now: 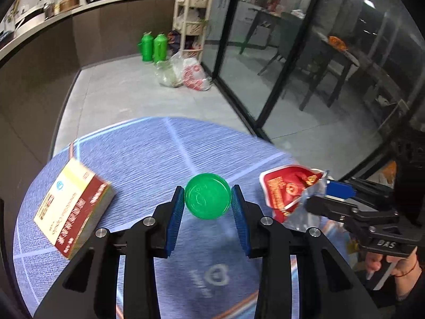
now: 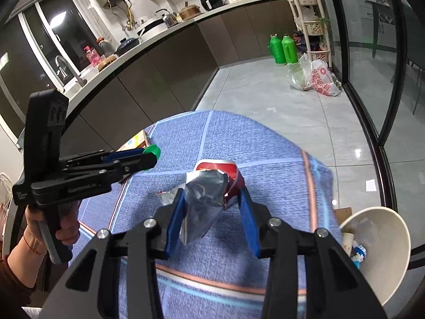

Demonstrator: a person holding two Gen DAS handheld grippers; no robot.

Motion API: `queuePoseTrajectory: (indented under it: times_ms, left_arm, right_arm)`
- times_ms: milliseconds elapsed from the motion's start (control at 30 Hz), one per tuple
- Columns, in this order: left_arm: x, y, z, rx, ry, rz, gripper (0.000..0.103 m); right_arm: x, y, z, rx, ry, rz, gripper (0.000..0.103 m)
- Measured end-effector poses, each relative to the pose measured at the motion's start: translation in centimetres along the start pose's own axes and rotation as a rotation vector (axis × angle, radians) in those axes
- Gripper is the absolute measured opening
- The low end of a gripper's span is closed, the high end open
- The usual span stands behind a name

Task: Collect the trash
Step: 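Carry the green cap and red-silver wrapper toward the white bin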

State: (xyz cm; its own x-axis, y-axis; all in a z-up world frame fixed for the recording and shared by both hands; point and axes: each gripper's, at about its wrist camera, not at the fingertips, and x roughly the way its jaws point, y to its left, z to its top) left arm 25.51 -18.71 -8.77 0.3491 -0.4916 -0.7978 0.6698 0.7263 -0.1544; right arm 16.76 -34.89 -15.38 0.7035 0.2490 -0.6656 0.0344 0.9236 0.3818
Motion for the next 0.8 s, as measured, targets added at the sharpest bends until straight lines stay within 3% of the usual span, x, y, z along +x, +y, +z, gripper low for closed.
queuePoseTrajectory:
  times_ms: [500,800]
  left_arm:
    - [3.4,-13.3,1.9,0.16,0.027,-0.132,0.034]
    - [7.9,-20.9,2.5,0.24,0.078,-0.186,0.034]
  right_arm:
    - [-11.8,-10.9,-4.7,0.128,-0.107,-0.168,0.041]
    - [-14.3,-17.5,-8.8,0.239,-0.104,-0.235,0.041]
